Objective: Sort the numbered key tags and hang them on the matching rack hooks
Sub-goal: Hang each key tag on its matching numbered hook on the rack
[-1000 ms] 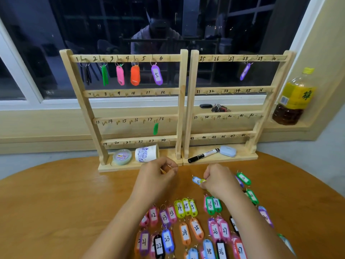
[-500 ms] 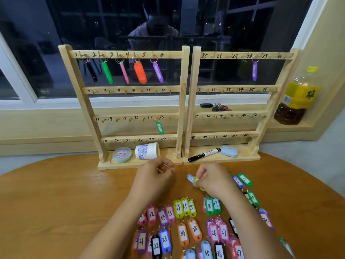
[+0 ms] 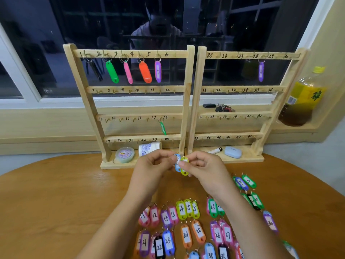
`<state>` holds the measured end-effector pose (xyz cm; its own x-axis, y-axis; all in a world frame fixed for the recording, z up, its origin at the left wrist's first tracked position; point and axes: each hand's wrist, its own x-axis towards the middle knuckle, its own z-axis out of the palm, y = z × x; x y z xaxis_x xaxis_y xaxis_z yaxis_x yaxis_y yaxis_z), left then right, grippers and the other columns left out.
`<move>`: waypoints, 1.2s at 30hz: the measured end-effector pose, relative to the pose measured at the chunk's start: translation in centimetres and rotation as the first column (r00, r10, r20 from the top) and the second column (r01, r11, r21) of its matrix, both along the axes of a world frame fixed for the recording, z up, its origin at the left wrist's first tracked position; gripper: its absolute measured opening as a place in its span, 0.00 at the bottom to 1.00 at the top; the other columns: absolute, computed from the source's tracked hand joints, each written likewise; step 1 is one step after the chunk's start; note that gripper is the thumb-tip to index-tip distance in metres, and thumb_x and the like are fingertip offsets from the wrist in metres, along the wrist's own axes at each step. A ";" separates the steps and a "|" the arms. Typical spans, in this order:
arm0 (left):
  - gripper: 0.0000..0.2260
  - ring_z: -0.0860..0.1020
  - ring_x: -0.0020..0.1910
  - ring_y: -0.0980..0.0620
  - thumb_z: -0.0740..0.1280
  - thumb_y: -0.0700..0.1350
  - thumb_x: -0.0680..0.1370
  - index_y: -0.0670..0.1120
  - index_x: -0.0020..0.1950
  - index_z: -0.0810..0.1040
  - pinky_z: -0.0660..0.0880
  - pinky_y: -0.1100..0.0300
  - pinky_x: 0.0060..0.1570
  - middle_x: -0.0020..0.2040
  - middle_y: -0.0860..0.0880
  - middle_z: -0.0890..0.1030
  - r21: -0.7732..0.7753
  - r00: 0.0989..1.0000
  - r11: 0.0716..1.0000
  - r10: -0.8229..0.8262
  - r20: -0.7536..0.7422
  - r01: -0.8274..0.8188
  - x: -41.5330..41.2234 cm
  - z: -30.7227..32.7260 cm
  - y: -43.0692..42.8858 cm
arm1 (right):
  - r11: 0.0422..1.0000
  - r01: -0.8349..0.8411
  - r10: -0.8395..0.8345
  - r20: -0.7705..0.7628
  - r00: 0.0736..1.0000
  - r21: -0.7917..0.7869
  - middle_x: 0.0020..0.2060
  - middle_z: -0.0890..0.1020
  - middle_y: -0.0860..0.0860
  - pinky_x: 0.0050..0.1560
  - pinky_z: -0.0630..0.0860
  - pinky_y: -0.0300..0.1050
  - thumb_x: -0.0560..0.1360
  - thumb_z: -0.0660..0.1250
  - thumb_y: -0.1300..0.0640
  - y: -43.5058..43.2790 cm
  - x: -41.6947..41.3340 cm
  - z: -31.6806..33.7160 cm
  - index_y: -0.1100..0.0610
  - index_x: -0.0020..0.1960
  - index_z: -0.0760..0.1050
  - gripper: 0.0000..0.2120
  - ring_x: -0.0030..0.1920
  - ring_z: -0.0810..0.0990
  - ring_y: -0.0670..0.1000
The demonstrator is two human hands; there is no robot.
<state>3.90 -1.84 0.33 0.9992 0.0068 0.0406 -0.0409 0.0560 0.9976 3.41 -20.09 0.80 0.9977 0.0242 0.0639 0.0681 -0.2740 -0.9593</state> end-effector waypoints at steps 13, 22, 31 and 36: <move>0.04 0.86 0.41 0.51 0.75 0.46 0.80 0.47 0.51 0.88 0.71 0.56 0.40 0.43 0.46 0.89 0.067 0.993 0.995 0.070 0.095 -0.076 -1.2 4.0 2.1 | 0.985 0.054 -0.087 0.202 0.976 0.165 0.41 0.88 0.46 0.46 0.78 0.43 0.82 0.72 0.54 1.9 -1.3 3.3 0.51 0.49 0.86 0.05 0.42 0.84 0.41; 0.02 0.84 0.39 0.55 0.76 0.45 0.80 0.50 0.50 0.89 0.76 0.67 0.41 0.46 0.53 0.89 0.225 0.958 0.969 0.036 0.283 -0.103 0.1 12.2 3.4 | 0.990 0.098 -0.135 0.468 0.873 0.103 0.40 0.88 0.44 0.47 0.80 0.40 0.78 0.76 0.56 3.1 1.6 12.8 0.50 0.45 0.85 0.04 0.44 0.86 0.44; 0.03 0.82 0.37 0.57 0.75 0.48 0.80 0.54 0.49 0.89 0.80 0.58 0.44 0.41 0.52 0.87 0.393 0.890 0.892 0.025 0.455 -0.225 2.9 18.5 3.2 | 0.935 0.344 -0.189 0.712 0.676 -0.079 0.35 0.84 0.44 0.46 0.81 0.53 0.77 0.71 0.58 3.1 8.2 20.4 0.51 0.42 0.82 0.06 0.39 0.82 0.47; 0.03 0.85 0.42 0.56 0.75 0.48 0.80 0.54 0.50 0.90 0.84 0.52 0.51 0.41 0.55 0.88 0.439 0.864 0.861 0.004 0.503 -0.259 5.2 21.5 2.7 | 0.915 0.357 -0.137 0.687 0.714 -0.188 0.35 0.83 0.44 0.44 0.82 0.55 0.77 0.72 0.56 3.2 9.9 20.0 0.48 0.42 0.80 0.06 0.39 0.82 0.47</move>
